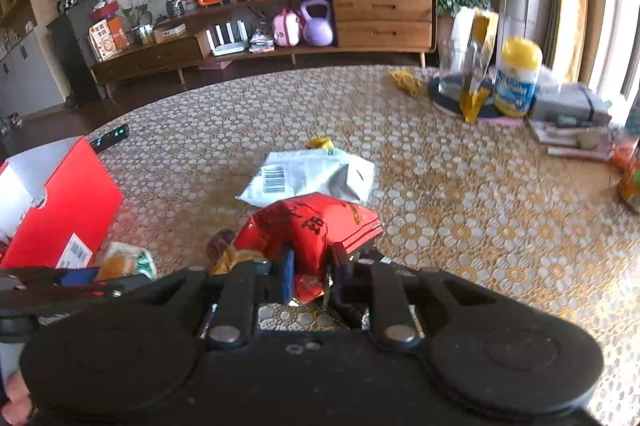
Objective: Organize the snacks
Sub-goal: 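Grasp the wrapped bun with the left tool while the right tool grasps the red chip bag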
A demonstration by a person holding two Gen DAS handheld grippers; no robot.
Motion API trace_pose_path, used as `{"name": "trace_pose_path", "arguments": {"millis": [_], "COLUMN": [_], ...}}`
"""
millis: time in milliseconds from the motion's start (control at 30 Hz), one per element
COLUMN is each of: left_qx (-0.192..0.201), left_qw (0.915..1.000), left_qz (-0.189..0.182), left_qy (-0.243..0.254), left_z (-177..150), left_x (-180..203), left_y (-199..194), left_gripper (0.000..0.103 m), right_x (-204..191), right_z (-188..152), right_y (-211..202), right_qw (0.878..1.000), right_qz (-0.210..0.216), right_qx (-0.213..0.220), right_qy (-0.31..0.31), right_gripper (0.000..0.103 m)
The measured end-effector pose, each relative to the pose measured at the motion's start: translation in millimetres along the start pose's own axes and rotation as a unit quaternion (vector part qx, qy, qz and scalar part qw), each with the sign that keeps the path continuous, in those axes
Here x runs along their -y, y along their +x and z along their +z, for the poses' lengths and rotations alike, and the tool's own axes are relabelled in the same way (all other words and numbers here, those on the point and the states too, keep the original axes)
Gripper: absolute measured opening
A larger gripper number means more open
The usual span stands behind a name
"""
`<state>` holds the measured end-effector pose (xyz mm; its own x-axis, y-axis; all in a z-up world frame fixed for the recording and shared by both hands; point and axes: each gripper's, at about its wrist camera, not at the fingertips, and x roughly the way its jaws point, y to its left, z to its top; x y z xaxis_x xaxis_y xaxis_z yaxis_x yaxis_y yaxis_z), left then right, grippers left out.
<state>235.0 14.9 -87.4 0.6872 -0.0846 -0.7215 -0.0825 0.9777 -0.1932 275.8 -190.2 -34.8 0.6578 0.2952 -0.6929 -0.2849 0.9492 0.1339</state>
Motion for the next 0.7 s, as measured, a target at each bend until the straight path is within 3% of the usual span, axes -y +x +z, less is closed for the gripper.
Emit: {"name": "trace_pose_path", "arguments": {"millis": [300,700], "left_qx": [0.042,0.069], "left_qw": [0.998,0.994], "left_qz": [0.005,0.053], "left_qy": [-0.047,-0.066], "left_z": [-2,-3], "left_x": [-20,-79], "left_y": [-77,-145], "left_gripper": [0.046,0.046], "right_x": [-44,-154], "right_z": [11,21], "right_y": [-48,-77], "right_qw": [0.998,0.988], "right_qz": [0.038,0.112], "right_qx": [0.028,0.044], "right_qy": [-0.041,-0.095], "right_gripper": [0.016,0.016]}}
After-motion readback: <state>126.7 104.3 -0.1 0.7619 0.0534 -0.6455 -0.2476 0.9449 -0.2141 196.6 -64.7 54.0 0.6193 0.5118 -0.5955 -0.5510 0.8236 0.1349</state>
